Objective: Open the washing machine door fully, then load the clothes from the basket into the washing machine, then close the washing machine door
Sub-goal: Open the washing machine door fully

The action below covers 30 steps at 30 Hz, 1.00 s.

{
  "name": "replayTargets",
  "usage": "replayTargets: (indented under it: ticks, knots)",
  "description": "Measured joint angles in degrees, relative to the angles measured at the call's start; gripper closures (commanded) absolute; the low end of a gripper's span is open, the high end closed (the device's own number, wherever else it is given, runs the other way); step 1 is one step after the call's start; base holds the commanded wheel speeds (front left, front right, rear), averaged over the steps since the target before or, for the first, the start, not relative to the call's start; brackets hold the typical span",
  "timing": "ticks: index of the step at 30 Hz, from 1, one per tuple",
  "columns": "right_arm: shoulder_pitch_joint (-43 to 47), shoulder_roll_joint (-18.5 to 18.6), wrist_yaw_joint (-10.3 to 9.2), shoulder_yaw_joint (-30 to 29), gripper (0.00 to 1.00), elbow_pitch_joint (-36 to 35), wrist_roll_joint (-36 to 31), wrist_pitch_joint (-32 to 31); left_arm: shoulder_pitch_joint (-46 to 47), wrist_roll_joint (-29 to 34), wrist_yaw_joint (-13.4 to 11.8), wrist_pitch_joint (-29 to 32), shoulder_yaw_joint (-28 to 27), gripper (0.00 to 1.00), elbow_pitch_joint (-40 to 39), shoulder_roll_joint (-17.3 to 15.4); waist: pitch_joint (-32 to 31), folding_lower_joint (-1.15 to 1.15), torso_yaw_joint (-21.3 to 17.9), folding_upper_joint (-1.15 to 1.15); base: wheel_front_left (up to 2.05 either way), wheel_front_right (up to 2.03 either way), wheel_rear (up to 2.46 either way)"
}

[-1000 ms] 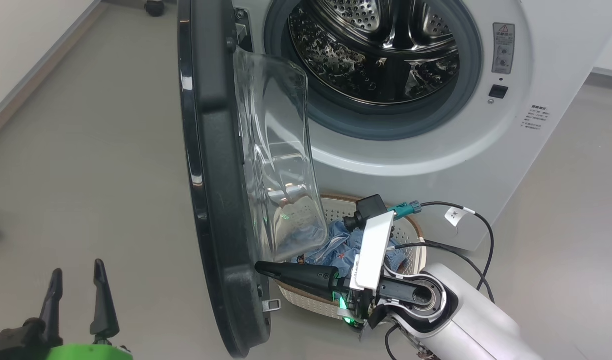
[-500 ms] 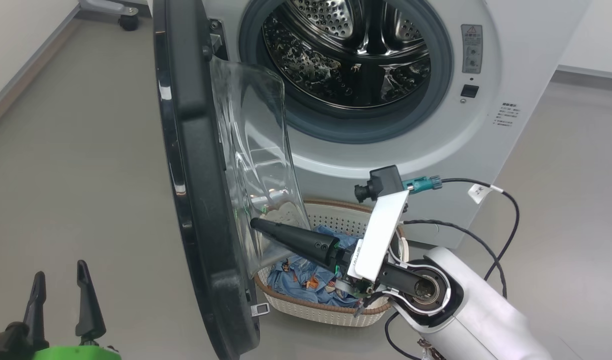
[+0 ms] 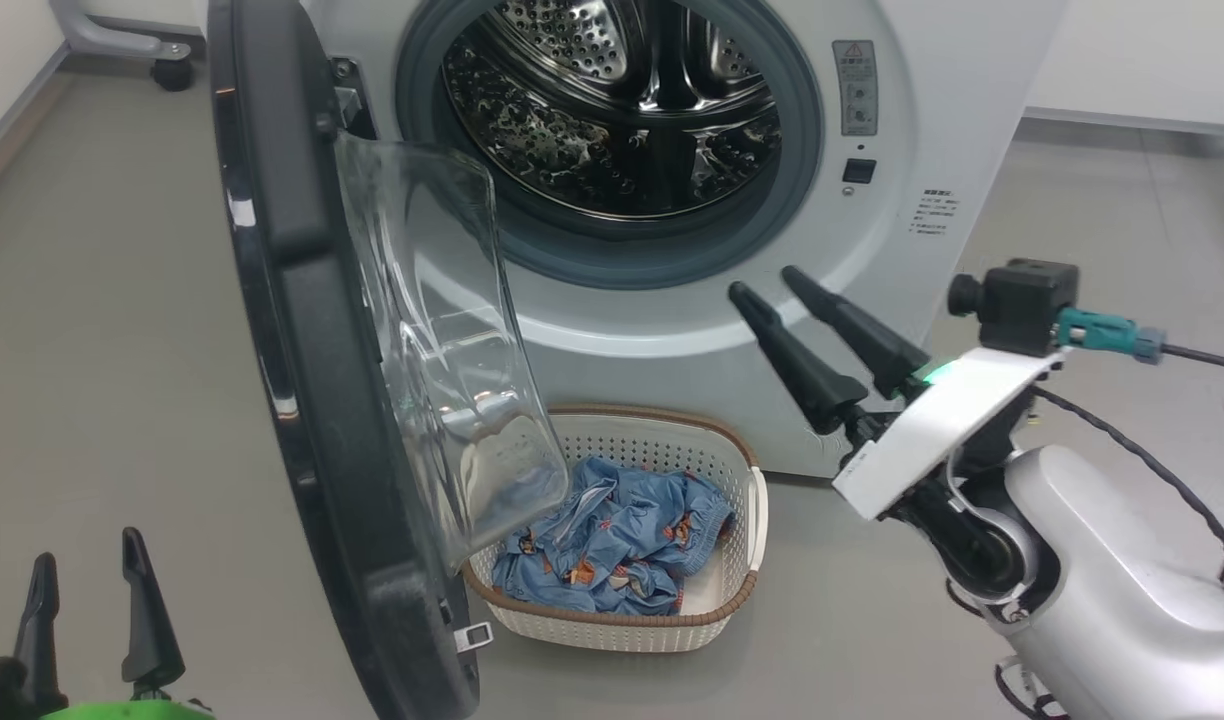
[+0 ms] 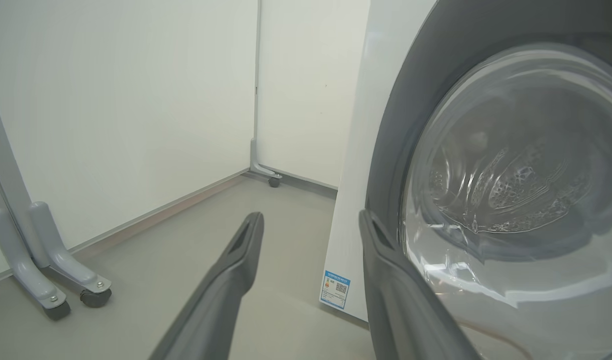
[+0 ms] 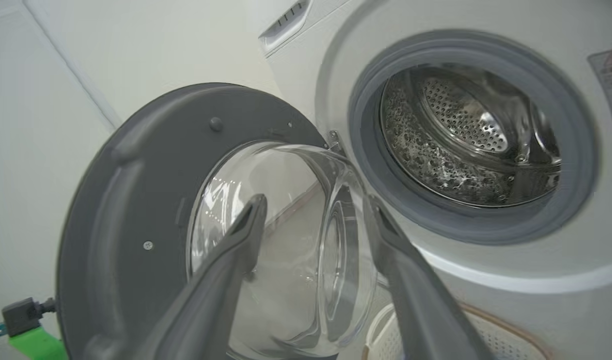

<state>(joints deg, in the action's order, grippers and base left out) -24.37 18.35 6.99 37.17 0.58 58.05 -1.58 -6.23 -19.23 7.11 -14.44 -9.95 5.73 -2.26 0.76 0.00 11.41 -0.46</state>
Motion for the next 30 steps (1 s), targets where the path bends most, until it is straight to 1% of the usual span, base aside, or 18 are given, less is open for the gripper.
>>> replayTargets:
  ticks: [5, 11, 13, 15, 18, 19, 20, 21, 22, 23, 26, 30]
  knots:
    - [1.9, 3.8, 0.01, 0.0, 0.00, 3.0, -8.9, 9.5, -0.7, 0.1, 0.0, 0.0, -1.4, 0.00, -0.4, 0.0, 0.2, 0.00, -2.1, 0.00, 0.00, 0.00, 0.00]
    - [7.1, 4.6, -0.23, -1.9, 0.00, 7.6, -13.5, 18.4, -1.1, 0.5, 0.0, 0.0, -1.8, 0.00, -0.4, 0.1, 0.3, 0.00, -4.7, 0.00, 0.00, 0.00, 0.00]
    - [8.4, 5.2, -1.36, -2.6, 0.00, 8.7, -15.2, 18.0, -1.1, 0.5, 0.0, 0.0, -1.6, 0.00, -0.4, 0.1, 0.3, 0.00, -5.4, 0.00, 0.00, 0.00, 0.00]
    - [9.6, 6.4, -2.98, -3.7, 0.00, 9.6, -17.9, 17.5, -1.1, 0.6, 0.0, 0.0, -0.8, 0.00, -0.3, 0.1, 0.3, 0.00, -6.0, 0.00, 0.00, 0.00, 0.00]
    - [11.8, 6.7, -5.20, -6.3, 0.00, 10.4, -19.1, 17.1, -1.1, 0.6, 0.0, 0.0, -0.5, 0.00, -0.2, 0.1, 0.1, 0.00, -6.3, 0.00, 0.00, 0.00, 0.00]
    - [11.8, 6.7, -5.20, -6.3, 0.00, 10.4, -19.1, 17.1, -1.1, 0.6, 0.0, 0.0, -0.5, 0.00, -0.2, 0.1, 0.1, 0.00, -6.3, 0.00, 0.00, 0.00, 0.00]
    - [12.5, 6.6, -5.75, -6.9, 0.00, 10.6, -19.6, 17.0, -1.1, 0.6, 0.0, 0.0, -0.6, 0.00, -0.1, 0.1, 0.1, 0.00, -6.4, 0.00, 0.00, 0.00, 0.00]
    - [13.3, 6.4, -6.36, -7.9, 0.00, 10.5, -20.1, 16.8, -1.1, 0.6, 0.0, 0.0, -0.6, 0.00, 0.0, 0.1, 0.0, 0.00, -6.4, 0.00, 0.00, 0.00, 0.00]
    - [14.5, 4.9, -7.79, -11.4, 0.00, 9.2, -22.1, 16.5, -1.1, 0.6, 0.0, 0.0, -0.7, 0.00, 0.1, 0.1, -0.1, 0.00, -6.5, 0.00, 0.00, 0.00, 0.00]
    - [14.5, 4.9, -7.79, -11.4, 0.00, 9.2, -22.1, 16.5, -1.1, 0.6, 0.0, 0.0, -0.7, 0.00, 0.1, 0.1, -0.1, 0.00, -6.5, 0.00, 0.00, 0.00, 0.00]
    - [15.9, 3.7, -9.44, -15.4, 0.00, 7.4, -24.9, 16.5, -1.2, 0.6, 0.0, 0.0, -0.7, 0.00, 0.6, 0.1, -0.4, 0.00, -6.5, 0.00, 0.00, 0.00, 0.00]
    - [21.4, 2.3, -11.17, -18.4, 0.00, 6.8, -27.0, 16.5, -2.0, 1.1, 0.0, 0.0, -0.9, 0.00, 0.7, 0.1, -0.9, 0.00, -6.4, 0.00, 0.00, 0.00, 0.00]
